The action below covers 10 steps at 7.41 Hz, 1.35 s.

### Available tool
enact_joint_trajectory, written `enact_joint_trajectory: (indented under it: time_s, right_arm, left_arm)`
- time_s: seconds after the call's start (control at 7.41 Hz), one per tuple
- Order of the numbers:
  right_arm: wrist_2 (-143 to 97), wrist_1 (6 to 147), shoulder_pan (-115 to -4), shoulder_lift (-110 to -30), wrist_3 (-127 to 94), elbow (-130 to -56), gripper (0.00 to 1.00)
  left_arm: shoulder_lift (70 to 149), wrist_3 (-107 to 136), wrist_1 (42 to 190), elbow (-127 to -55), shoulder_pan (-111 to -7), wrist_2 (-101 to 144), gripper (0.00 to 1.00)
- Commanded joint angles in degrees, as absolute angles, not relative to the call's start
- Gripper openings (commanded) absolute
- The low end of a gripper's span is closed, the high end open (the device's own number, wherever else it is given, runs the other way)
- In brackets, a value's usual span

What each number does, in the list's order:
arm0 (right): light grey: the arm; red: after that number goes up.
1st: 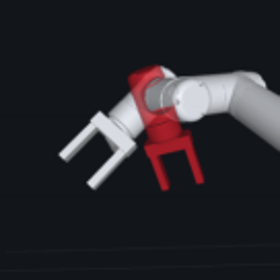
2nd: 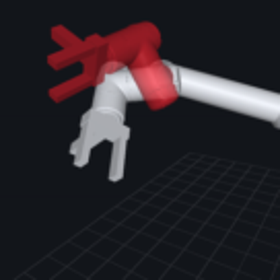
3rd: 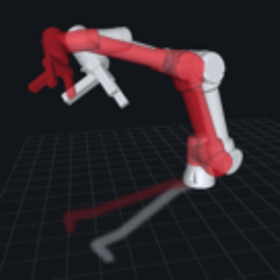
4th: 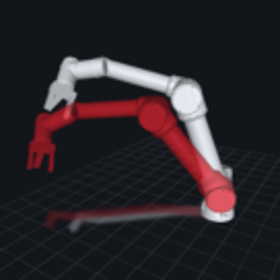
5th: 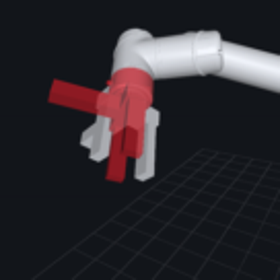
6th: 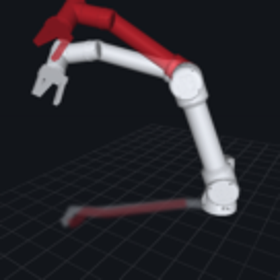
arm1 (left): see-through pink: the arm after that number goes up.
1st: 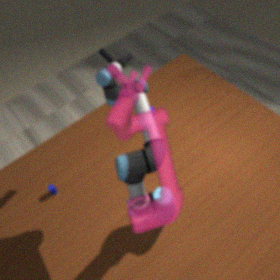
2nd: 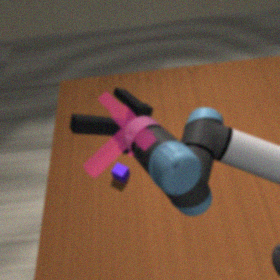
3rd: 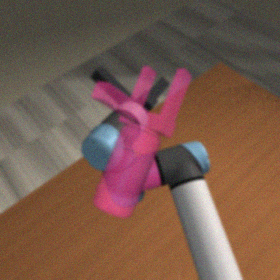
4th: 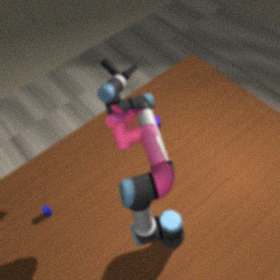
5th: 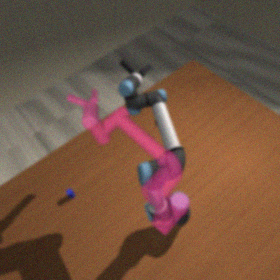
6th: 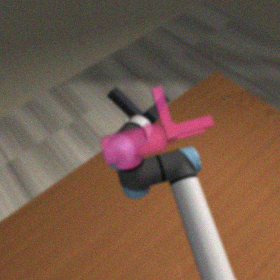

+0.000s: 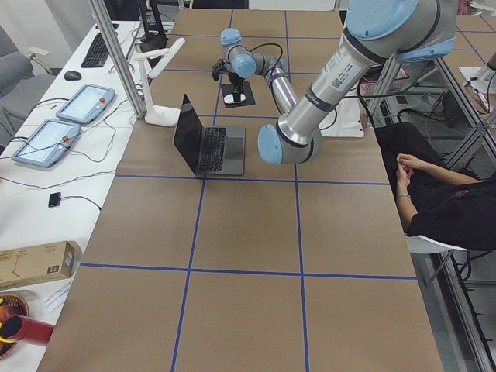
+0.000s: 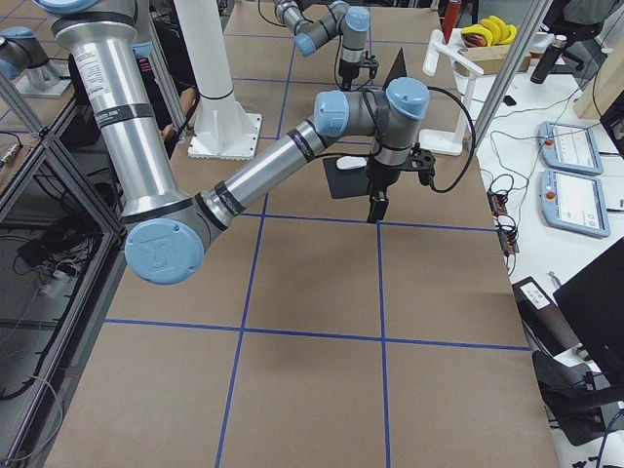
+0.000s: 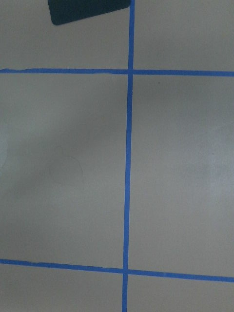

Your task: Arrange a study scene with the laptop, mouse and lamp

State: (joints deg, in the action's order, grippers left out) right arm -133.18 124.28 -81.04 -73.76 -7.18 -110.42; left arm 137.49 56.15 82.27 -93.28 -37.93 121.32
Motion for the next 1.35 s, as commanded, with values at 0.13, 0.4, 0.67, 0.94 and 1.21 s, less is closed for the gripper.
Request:
enact_joint_trajectory:
  time_s: [0.13,0.4,0.67,0.94,1.21]
  right_arm:
    - [-133.5,106.1,-83.4,-78.0,-3.7,-98.2,1.00]
    - [-133.7,97.3,-86.0,-78.1,1.0,-88.9,1.00]
    - [-133.5,97.3,-87.6,-78.1,1.1,-89.5,1.00]
    - [-133.2,97.4,-88.6,-79.5,1.1,-90.9,1.00]
    - [-132.7,97.6,-88.6,-82.3,0.4,-94.9,1.00]
  left_arm:
    - [126.4,44.4,77.3,-106.3,-45.9,121.5,0.91]
    - [115.5,33.5,78.1,-110.4,-52.9,123.4,0.99]
    - [105.5,21.2,81.8,-110.0,-62.7,130.8,0.99]
    - [96.9,7.3,82.4,-107.8,-73.9,133.6,0.99]
    - [95.0,-6.7,82.4,-98.4,-82.5,136.5,1.00]
